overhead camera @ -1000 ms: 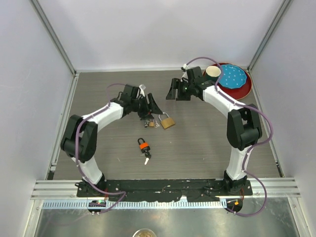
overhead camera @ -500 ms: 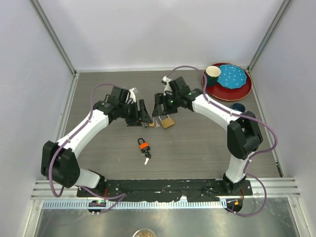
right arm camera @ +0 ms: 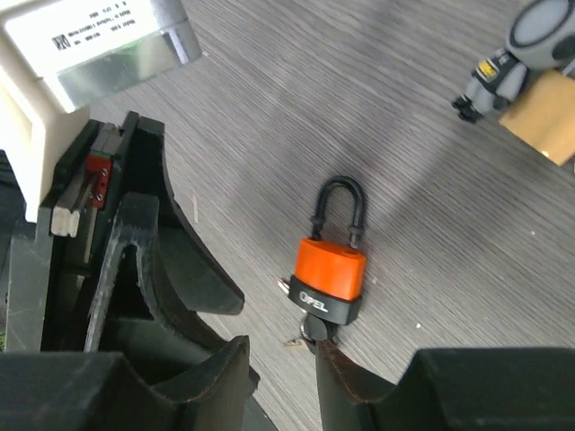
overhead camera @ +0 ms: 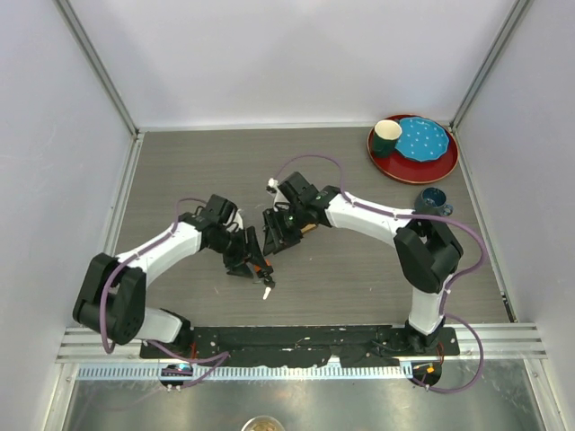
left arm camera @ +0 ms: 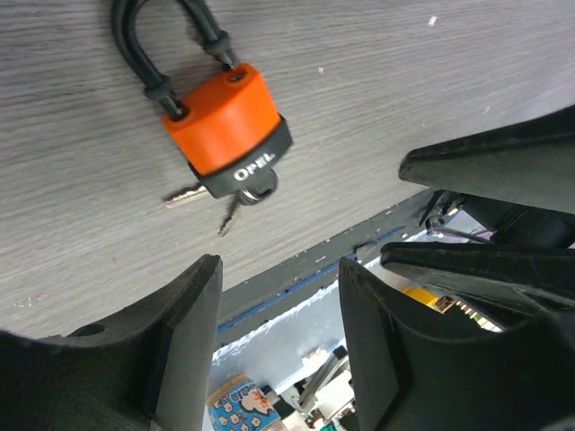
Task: Lock with the key
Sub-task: Pick up the lock from the center of the board.
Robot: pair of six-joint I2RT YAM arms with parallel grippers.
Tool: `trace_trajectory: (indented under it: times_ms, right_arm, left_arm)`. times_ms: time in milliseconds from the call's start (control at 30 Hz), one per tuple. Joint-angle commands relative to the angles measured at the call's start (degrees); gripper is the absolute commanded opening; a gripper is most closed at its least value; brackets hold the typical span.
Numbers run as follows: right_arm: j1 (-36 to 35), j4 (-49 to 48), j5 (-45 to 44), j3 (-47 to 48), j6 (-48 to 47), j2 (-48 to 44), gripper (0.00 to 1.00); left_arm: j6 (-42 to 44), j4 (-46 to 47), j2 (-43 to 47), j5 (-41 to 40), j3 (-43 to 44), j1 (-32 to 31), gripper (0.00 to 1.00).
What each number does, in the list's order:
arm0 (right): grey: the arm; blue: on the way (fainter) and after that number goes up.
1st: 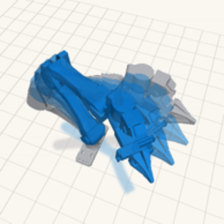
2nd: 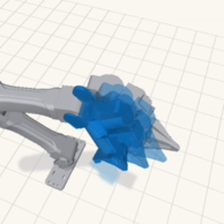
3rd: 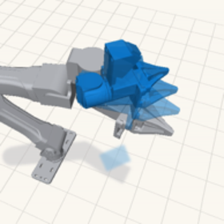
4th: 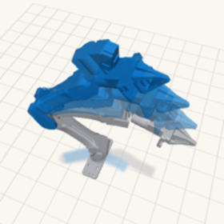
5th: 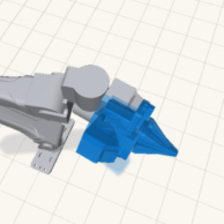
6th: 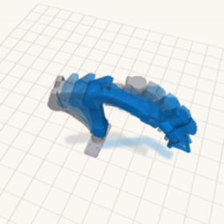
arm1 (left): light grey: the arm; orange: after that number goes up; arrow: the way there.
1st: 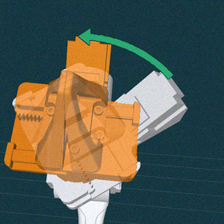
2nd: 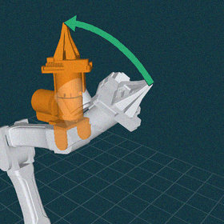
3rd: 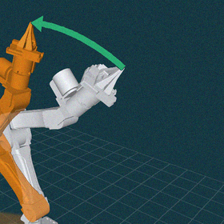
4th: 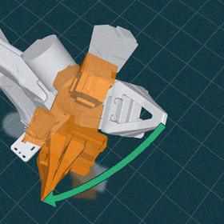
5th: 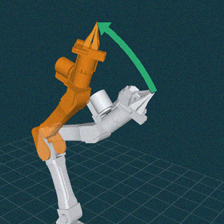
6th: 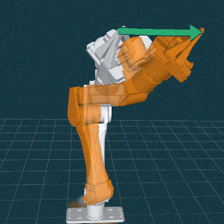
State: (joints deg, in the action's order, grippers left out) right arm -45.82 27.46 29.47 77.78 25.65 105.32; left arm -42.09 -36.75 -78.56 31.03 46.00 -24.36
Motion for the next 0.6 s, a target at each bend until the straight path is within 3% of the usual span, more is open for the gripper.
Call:
trace_trajectory:
  times_ms: [0,300,567]
  right_arm:
    - [-0.4,1.1,-3.7,-0.9,0.6,0.8,0.40]
    - [1.5,4.2,-13.4,0.0,2.2,-2.3,0.38]
    - [7.3,5.2,-13.6,-0.1,1.8,-7.8,0.40]
  left_arm:
    - [-1.6,6.6,-3.0,0.9,-2.4,0.6,0.57]
    - [0.8,5.5,-11.6,-3.9,2.4,0.3,0.67]
    - [4.1,4.4,-17.5,-5.8,8.6,-0.9,0.64]
